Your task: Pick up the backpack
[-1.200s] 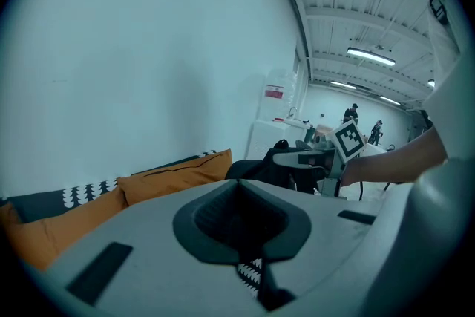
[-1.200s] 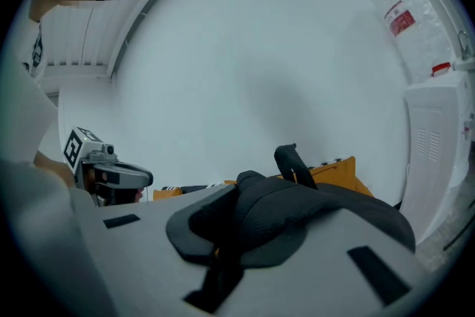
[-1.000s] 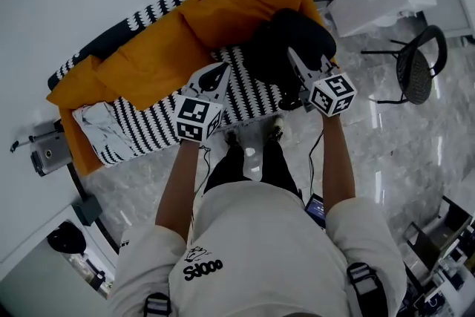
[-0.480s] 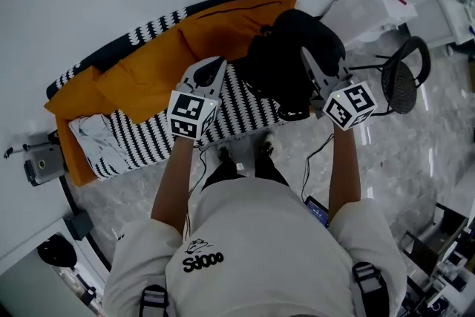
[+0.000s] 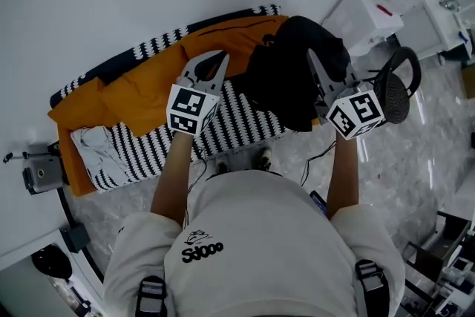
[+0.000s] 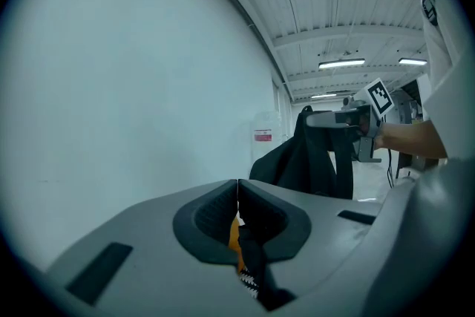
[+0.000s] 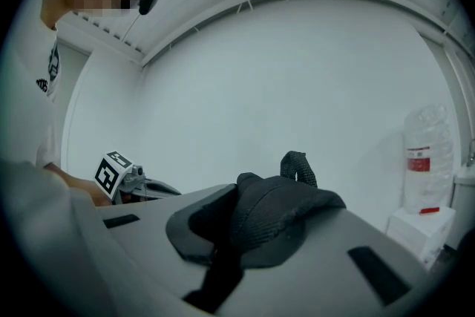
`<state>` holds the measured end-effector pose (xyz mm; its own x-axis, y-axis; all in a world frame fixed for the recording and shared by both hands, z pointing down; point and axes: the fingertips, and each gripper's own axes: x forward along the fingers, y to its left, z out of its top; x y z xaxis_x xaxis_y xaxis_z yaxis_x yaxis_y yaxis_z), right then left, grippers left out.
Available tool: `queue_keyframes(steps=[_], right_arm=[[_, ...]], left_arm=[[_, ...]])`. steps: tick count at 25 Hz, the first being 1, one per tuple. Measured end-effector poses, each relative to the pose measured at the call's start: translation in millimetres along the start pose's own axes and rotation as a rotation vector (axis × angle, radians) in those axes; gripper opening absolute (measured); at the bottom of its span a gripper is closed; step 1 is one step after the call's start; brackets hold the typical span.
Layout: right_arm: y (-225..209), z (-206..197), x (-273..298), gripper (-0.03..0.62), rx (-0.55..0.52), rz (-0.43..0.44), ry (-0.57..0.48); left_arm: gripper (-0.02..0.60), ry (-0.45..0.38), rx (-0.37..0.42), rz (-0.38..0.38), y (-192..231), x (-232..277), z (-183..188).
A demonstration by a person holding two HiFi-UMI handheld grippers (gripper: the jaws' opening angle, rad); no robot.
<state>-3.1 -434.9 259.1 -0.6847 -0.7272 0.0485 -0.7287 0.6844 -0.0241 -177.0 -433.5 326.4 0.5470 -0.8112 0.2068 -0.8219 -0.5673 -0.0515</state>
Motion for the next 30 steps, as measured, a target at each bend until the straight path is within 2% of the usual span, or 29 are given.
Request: queue_keyframes(steps=[4, 15, 23, 30], right_arm=[[8.2, 16.8, -14.0, 0.048, -0.045, -0.016, 0.007], [29.9, 39.5, -50.7, 0.048, -0.068, -0.030, -0.006], [45.8, 44.7, -59.4, 0.048, -0.077, -0.028, 0.022], [46.0, 27.8, -60.7, 0.048, -0.051, -0.024, 0.052]], left_arm=[[0.021, -0.055, 0.024, 0.009, -10.0, -11.7, 26.5], [0.021, -0.155, 0.099, -0.004, -35.0, -45.7, 84.3], [0.021, -0.166, 0.112, -0.014, -44.9, -58.8, 94.6], [0.022, -0.159, 0.113, -0.025, -53.5, -59.3, 93.9]])
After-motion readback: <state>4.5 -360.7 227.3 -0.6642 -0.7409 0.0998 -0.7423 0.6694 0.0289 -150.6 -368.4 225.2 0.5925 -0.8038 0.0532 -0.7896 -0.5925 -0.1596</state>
